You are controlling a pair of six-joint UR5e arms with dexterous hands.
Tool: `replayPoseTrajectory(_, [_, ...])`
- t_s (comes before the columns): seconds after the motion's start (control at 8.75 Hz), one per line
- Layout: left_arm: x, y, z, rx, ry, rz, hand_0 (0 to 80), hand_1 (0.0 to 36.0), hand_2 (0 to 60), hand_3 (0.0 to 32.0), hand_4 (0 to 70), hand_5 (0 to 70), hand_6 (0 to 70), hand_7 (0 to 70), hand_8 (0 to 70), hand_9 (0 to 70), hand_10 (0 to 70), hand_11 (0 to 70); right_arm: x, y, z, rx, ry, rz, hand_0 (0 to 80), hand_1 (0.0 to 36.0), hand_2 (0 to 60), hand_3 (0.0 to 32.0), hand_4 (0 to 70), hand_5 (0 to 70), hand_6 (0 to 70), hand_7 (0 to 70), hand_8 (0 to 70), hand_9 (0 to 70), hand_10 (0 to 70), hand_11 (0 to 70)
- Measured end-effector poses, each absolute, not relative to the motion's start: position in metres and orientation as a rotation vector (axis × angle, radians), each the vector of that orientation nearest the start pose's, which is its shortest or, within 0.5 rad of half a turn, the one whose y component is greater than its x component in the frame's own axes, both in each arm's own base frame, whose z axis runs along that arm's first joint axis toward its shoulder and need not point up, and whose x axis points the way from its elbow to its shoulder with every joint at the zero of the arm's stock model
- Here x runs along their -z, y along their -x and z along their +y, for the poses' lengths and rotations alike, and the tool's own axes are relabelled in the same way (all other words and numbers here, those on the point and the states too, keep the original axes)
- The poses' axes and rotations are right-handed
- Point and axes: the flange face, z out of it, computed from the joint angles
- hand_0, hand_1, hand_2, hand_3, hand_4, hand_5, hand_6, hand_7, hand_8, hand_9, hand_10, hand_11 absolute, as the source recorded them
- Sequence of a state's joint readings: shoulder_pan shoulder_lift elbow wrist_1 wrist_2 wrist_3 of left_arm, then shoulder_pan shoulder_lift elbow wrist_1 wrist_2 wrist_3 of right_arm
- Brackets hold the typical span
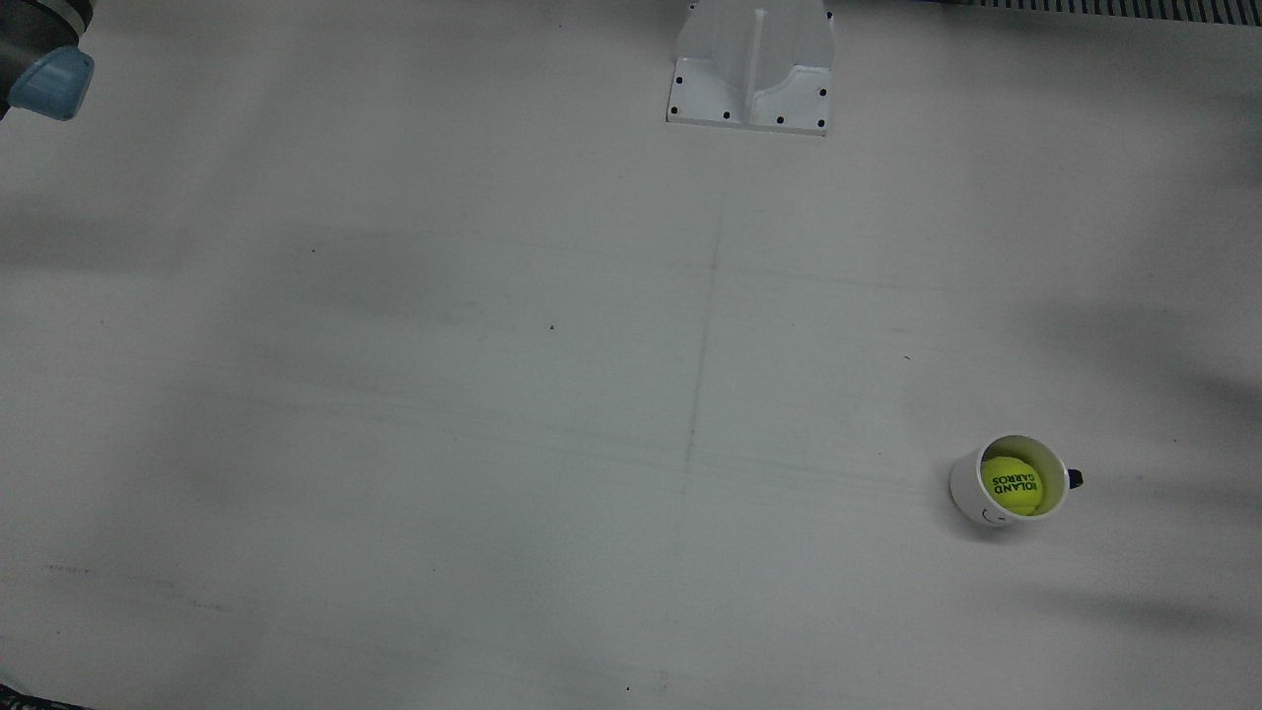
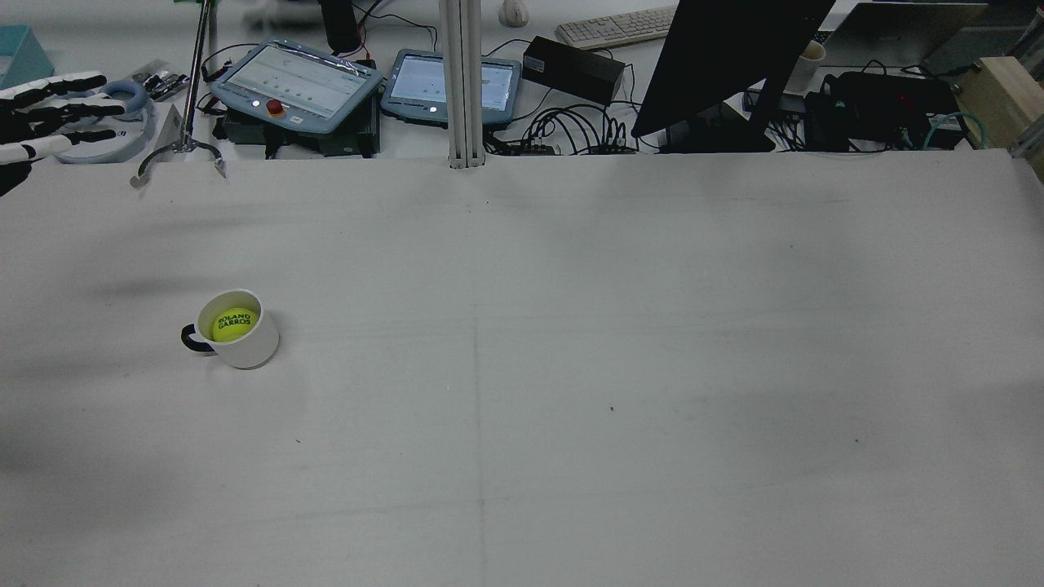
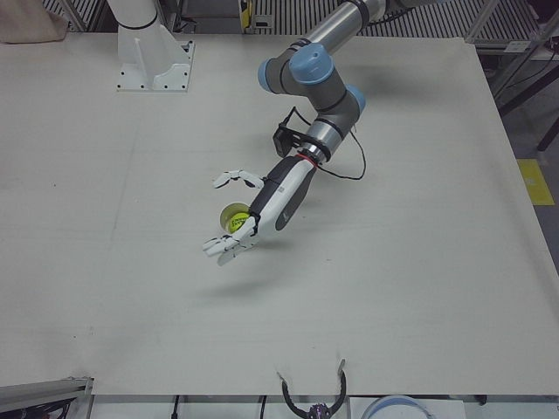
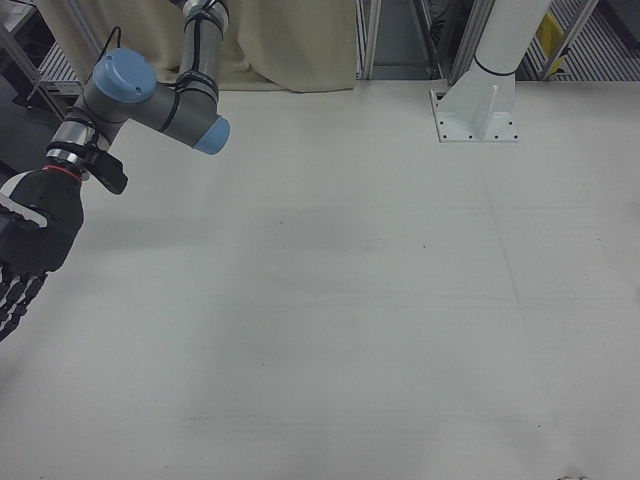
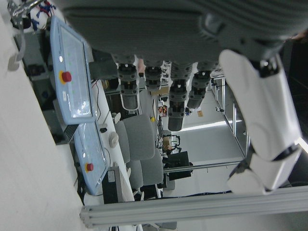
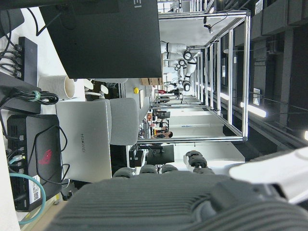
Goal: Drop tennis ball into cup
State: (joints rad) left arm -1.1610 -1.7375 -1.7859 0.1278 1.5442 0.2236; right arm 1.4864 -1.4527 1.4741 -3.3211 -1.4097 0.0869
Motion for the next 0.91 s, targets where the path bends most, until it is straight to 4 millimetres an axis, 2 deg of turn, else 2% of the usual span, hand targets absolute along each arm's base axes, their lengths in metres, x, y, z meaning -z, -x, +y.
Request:
replayPoseTrajectory(0.11, [-0.515, -0.060, -0.565, 1.683, 0.134, 2.229, 46.5, 15.4, 36.8, 0.0, 21.9, 12.4, 43.9, 15.0, 13.6, 9.0, 14.6, 22.3, -0.690, -0.105, -0.534, 2.304, 0.017, 1.975, 0.0, 0.0, 0.0, 0.0, 0.0, 0.0, 0.0, 0.0, 0.0, 0.0, 0.0, 0.0])
replayPoseTrajectory(0.23, [-0.529, -0.037, -0.559, 1.710, 0.106, 2.220, 46.7, 15.8, 36.0, 0.0, 21.0, 12.2, 41.7, 14.9, 13.1, 9.0, 14.7, 22.5, -0.690, -0.105, -0.534, 2.304, 0.017, 1.975, 0.0, 0.0, 0.0, 0.0, 0.0, 0.0, 0.0, 0.0, 0.0, 0.0, 0.0, 0.0])
replayPoseTrajectory(0.34, [-0.547, -0.024, -0.547, 1.730, 0.091, 2.209, 46.9, 15.9, 35.3, 0.0, 19.9, 12.7, 43.6, 13.3, 13.5, 8.7, 14.7, 22.5, -0.690, -0.105, -0.534, 2.305, 0.017, 1.975, 0.0, 0.0, 0.0, 0.0, 0.0, 0.0, 0.0, 0.0, 0.0, 0.0, 0.0, 0.0])
replayPoseTrajectory(0.46, [-0.562, -0.015, -0.537, 1.743, 0.079, 2.204, 47.2, 15.8, 30.5, 0.0, 18.2, 11.1, 34.7, 13.0, 11.4, 8.2, 14.0, 21.6, -0.690, -0.105, -0.534, 2.305, 0.017, 1.975, 0.0, 0.0, 0.0, 0.0, 0.0, 0.0, 0.0, 0.0, 0.0, 0.0, 0.0, 0.0])
replayPoseTrajectory(0.57, [-0.570, -0.005, -0.530, 1.752, 0.063, 2.208, 47.1, 15.0, 30.0, 0.0, 17.2, 12.6, 42.9, 10.8, 12.8, 7.5, 13.9, 21.4, -0.690, -0.105, -0.534, 2.305, 0.017, 1.975, 0.0, 0.0, 0.0, 0.0, 0.0, 0.0, 0.0, 0.0, 0.0, 0.0, 0.0, 0.0])
replayPoseTrajectory(0.8, [-0.582, 0.023, -0.525, 1.781, 0.007, 2.223, 47.5, 16.5, 27.5, 0.0, 14.9, 10.3, 28.1, 12.7, 9.8, 7.7, 14.0, 21.6, -0.690, -0.105, -0.534, 2.305, 0.017, 1.974, 0.0, 0.0, 0.0, 0.0, 0.0, 0.0, 0.0, 0.0, 0.0, 0.0, 0.0, 0.0])
replayPoseTrajectory(0.91, [-0.585, 0.036, -0.523, 1.796, -0.020, 2.230, 48.0, 16.6, 29.2, 0.0, 14.7, 12.4, 39.1, 11.3, 12.2, 7.7, 14.0, 21.8, -0.690, -0.105, -0.534, 2.305, 0.017, 1.974, 0.0, 0.0, 0.0, 0.0, 0.0, 0.0, 0.0, 0.0, 0.0, 0.0, 0.0, 0.0])
